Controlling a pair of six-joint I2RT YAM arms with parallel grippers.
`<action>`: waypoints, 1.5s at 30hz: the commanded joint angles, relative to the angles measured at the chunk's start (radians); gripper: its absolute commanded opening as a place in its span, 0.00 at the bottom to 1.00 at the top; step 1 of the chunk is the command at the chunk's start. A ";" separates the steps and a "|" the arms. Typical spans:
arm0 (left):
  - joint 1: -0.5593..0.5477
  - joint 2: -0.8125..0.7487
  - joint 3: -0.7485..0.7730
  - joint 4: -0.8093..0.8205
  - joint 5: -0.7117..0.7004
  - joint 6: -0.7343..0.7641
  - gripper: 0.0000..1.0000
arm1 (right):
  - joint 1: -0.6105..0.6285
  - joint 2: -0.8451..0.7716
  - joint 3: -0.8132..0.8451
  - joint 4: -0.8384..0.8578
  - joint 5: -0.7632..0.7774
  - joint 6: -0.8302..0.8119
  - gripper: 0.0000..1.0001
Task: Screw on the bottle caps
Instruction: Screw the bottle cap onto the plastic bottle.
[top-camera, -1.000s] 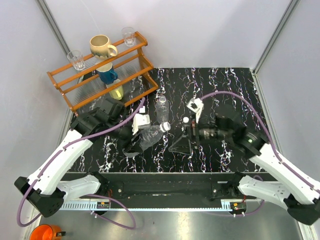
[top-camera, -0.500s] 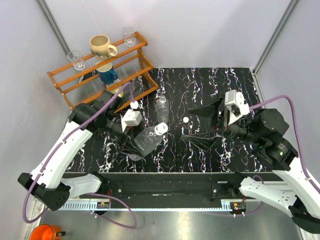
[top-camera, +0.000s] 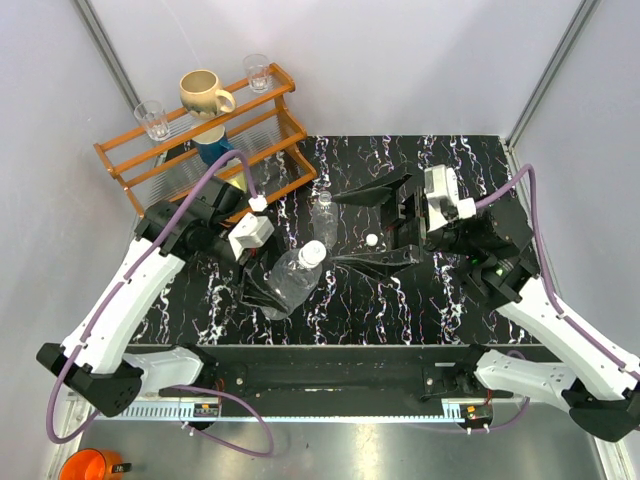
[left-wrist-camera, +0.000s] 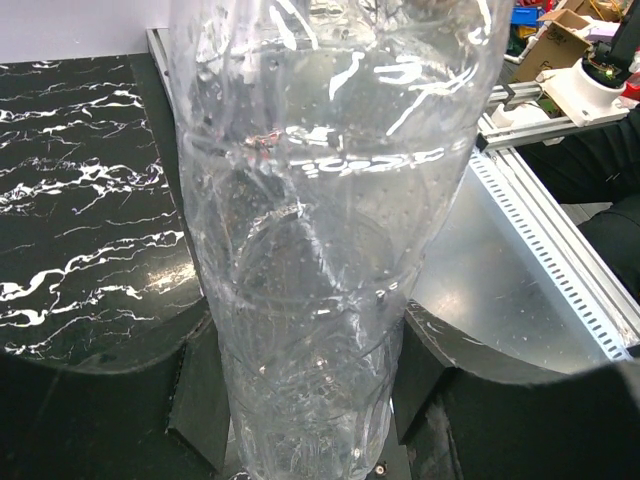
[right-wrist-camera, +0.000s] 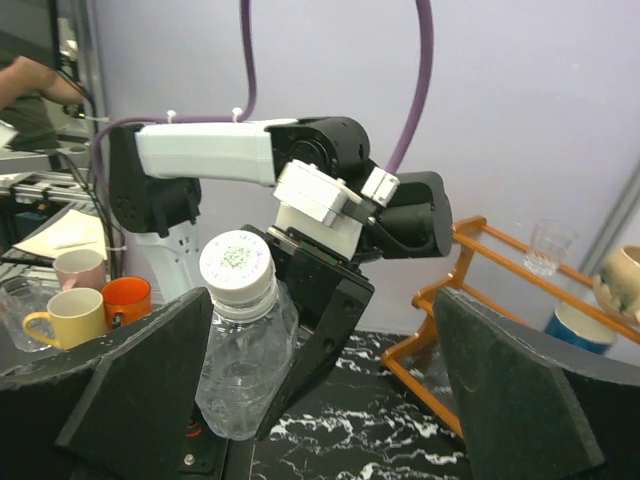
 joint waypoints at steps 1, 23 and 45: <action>0.005 -0.029 0.030 -0.177 0.094 0.042 0.00 | 0.007 0.003 0.005 0.212 -0.119 0.074 1.00; 0.005 -0.009 0.022 -0.157 0.122 0.019 0.00 | 0.007 0.177 0.002 0.539 -0.208 0.344 0.81; 0.005 -0.021 0.014 -0.116 0.096 -0.021 0.00 | 0.010 0.240 -0.010 0.680 -0.251 0.495 0.71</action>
